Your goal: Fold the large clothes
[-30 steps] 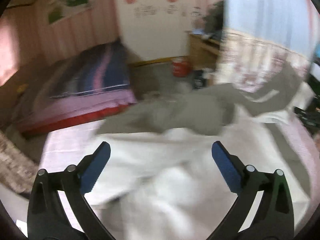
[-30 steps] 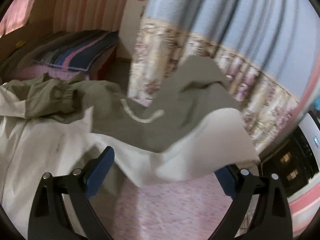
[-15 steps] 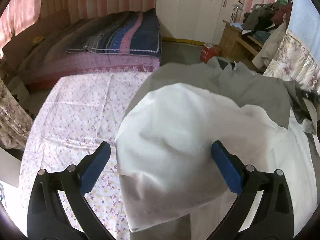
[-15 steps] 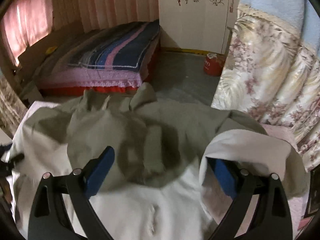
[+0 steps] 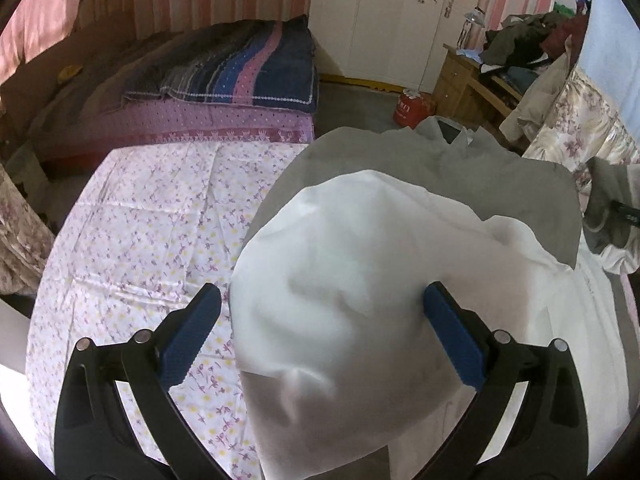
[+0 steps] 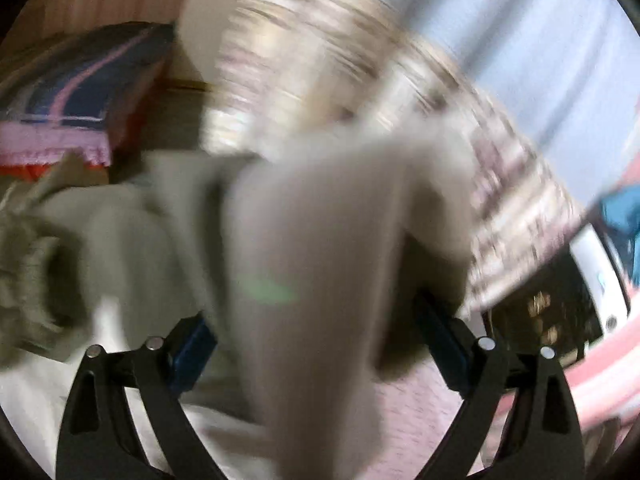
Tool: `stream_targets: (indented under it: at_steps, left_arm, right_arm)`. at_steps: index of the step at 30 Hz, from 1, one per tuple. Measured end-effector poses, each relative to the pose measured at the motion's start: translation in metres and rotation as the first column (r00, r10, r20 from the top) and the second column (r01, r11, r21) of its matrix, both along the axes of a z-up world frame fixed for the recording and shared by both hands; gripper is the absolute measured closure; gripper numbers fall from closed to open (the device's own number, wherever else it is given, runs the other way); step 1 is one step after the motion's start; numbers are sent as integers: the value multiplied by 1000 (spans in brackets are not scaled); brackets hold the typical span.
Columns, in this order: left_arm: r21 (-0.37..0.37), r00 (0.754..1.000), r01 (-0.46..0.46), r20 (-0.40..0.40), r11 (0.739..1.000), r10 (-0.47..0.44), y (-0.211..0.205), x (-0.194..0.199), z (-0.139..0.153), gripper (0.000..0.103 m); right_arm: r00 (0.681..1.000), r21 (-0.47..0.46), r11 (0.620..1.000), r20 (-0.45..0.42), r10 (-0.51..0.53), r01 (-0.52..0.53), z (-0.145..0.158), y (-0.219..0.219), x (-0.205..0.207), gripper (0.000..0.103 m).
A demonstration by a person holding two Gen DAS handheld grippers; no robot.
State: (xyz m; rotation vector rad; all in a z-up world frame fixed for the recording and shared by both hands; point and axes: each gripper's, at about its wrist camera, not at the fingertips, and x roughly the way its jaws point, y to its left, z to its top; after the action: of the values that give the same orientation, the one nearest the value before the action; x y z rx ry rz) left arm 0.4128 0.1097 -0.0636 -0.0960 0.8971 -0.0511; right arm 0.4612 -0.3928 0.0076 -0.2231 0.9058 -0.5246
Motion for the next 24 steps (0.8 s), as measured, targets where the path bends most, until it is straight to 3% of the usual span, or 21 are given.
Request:
stream_targets:
  at_steps: [2, 4, 6, 9, 12, 14, 15, 17, 19, 20, 21, 22, 23, 24]
  left_arm:
    - [9, 1000, 1, -1, 1000, -1, -1, 1, 1, 3]
    - [9, 1000, 2, -2, 1000, -2, -2, 2, 2, 3]
    - [16, 1000, 0, -6, 1000, 0, -3, 3, 1, 3]
    - [34, 1000, -5, -3, 999, 5, -4, 2, 4, 3]
    - [75, 1000, -10, 12, 997, 9, -8, -1, 7, 3]
    - [89, 1000, -12, 17, 996, 10, -9, -2, 9, 3]
    - [89, 1000, -13, 17, 996, 11, -9, -2, 9, 3]
    - [88, 1000, -17, 17, 996, 15, -8, -2, 9, 3]
    - [92, 1000, -22, 18, 995, 21, -7, -2, 9, 3]
    - [93, 1000, -23, 19, 995, 21, -8, -2, 9, 3]
    - [92, 1000, -22, 18, 995, 21, -7, -2, 9, 3]
    - [92, 1000, -22, 16, 996, 21, -8, -2, 9, 3]
    - [91, 1000, -23, 15, 996, 21, -8, -2, 9, 3]
    - [90, 1000, -23, 14, 996, 22, -8, -3, 9, 3]
  right_arm:
    - [994, -33, 994, 9, -105, 105, 2, -35, -10, 10]
    - [985, 28, 985, 10, -173, 173, 4, -65, -23, 10]
    - [978, 64, 977, 32, -207, 205, 11, -80, -41, 10]
    - [975, 76, 984, 142, -172, 163, 40, -73, -73, 10]
    - [924, 303, 945, 311, -221, 124, 71, -83, -108, 9]
    - [862, 514, 855, 401, -311, 70, 83, -105, -131, 9]
    - [827, 568, 819, 417, -377, 87, 88, -114, -140, 9]
    - [795, 542, 830, 443, -414, 129, 96, -107, -143, 9]
    - [815, 354, 921, 479, -327, 161, 108, -73, -140, 9]
    - [853, 206, 967, 466, -234, 153, 113, -51, -132, 8]
    - [895, 94, 986, 414, -165, 138, 113, -37, -122, 7]
    - [921, 68, 990, 364, -142, 126, 111, -38, -114, 2]
    - [938, 107, 989, 320, -132, 103, 109, -43, -108, 2]
    - [947, 264, 963, 290, -138, 59, 107, -60, -107, 2]
